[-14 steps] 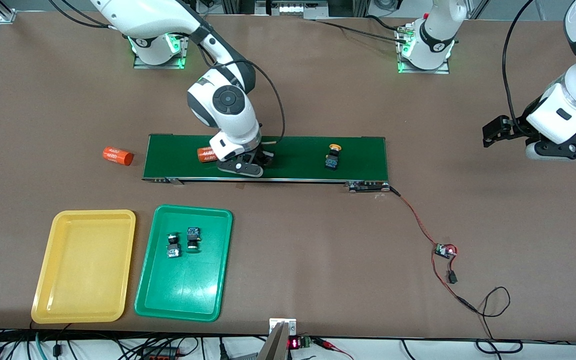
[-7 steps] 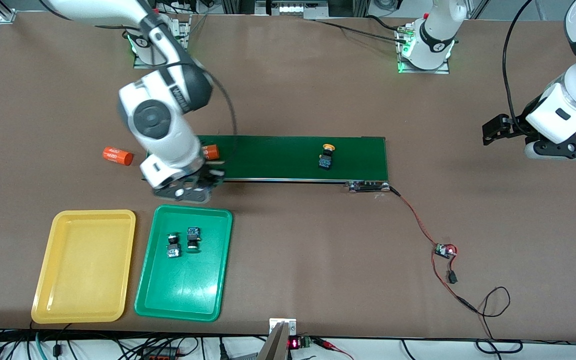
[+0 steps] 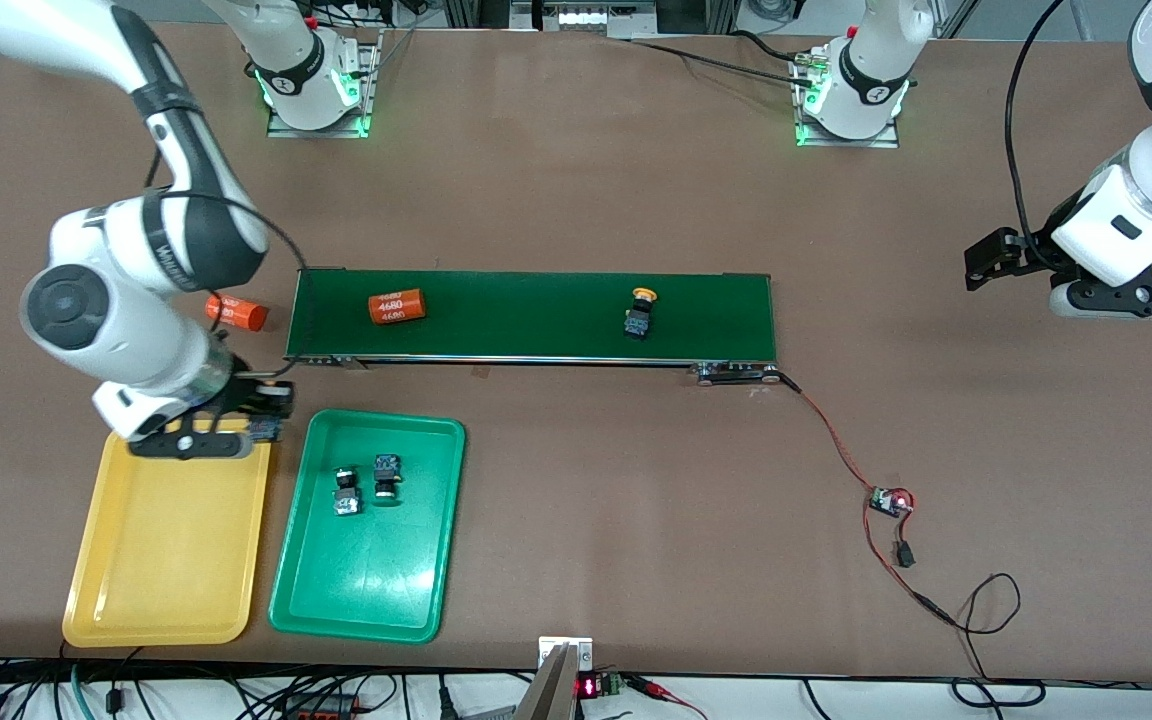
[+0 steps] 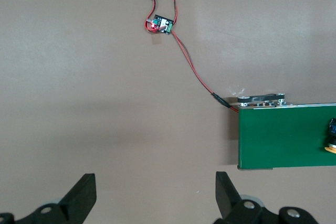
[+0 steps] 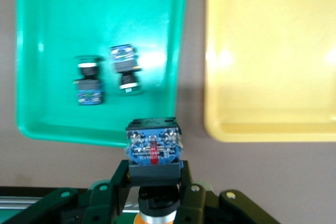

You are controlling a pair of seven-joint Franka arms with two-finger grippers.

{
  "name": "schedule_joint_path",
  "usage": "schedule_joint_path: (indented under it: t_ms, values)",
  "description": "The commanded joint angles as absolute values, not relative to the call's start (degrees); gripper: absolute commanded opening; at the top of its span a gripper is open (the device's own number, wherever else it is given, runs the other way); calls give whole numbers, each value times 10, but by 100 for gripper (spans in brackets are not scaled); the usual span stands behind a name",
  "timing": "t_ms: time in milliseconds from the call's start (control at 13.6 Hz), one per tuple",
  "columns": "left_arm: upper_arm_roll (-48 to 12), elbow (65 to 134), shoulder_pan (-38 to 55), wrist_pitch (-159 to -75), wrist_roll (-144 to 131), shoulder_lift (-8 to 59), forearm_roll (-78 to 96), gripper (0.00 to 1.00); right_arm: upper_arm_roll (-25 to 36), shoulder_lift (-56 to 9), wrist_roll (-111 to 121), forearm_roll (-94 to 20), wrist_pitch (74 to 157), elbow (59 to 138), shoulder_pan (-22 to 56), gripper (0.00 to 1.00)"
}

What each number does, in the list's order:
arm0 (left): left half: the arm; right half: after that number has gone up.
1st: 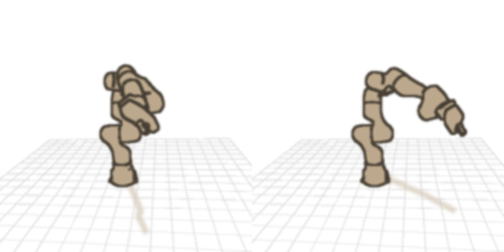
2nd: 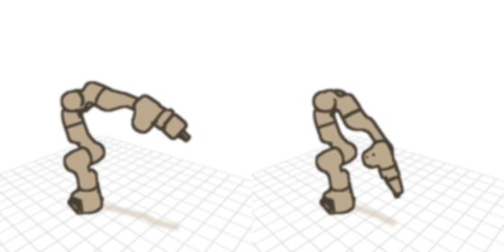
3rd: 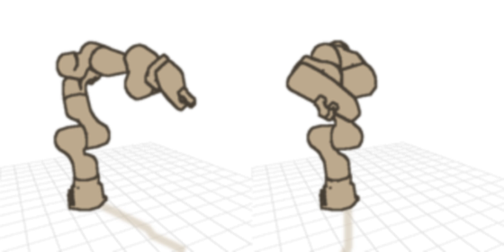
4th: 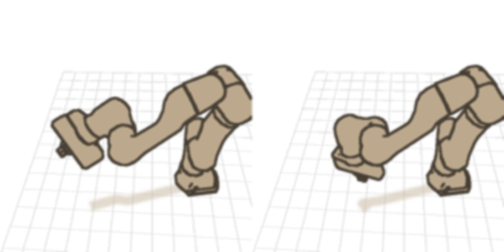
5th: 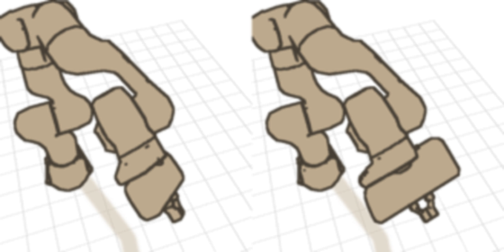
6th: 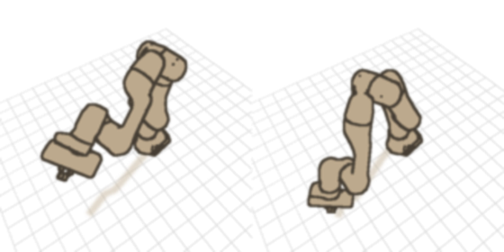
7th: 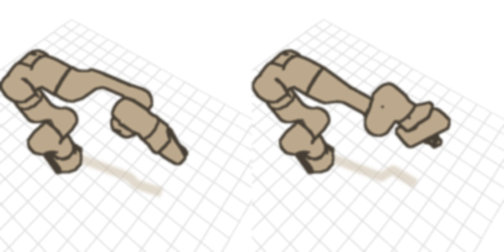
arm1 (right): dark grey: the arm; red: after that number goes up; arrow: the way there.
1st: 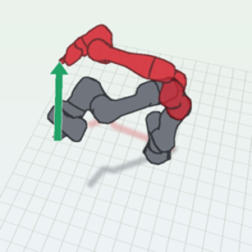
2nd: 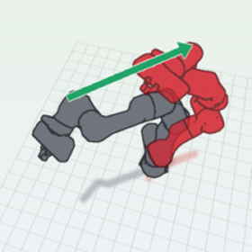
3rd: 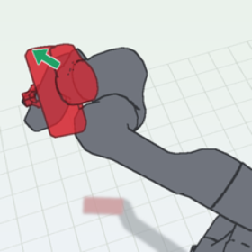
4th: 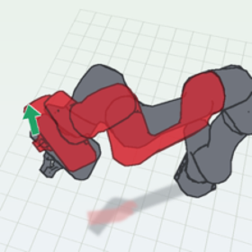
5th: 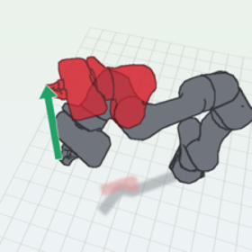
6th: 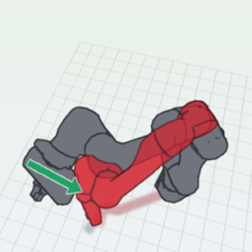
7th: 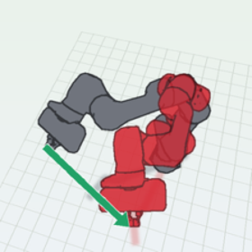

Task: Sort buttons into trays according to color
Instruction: 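Carry the orange button with the right gripper over the yellow tray, then lower the orange button into the yellow tray and open the right gripper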

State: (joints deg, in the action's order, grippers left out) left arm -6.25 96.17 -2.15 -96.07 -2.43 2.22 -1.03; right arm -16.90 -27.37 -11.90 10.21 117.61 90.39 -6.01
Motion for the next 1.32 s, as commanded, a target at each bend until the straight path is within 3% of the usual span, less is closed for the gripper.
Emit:
schedule_joint_path:
  t_ms: [0, 147, 515, 1030, 1178, 1251]
  values:
    - [-65, 945, -20, -952, -15, 23, -5, 100, -134, -300, -38, 98, 1181, 869, -77, 19]
    - [-65, 944, -19, -952, -15, 25, -5, 100, -112, -327, 5, 100, 1207, 865, -100, 19]
    - [-66, 943, -19, -952, -13, 25, -6, 100, -78, -401, 95, 101, 1363, 862, -134, 20]
    - [-66, 940, -18, -952, -11, 27, -6, 100, -69, -456, 128, 102, 1454, 861, -147, 22]
    - [-66, 940, -18, -952, -11, 27, -6, 100, -64, -464, 140, 102, 1470, 861, -149, 28]
    - [-66, 940, -18, -952, -11, 27, -6, 100, -64, -467, 140, 102, 1474, 861, -149, 39]
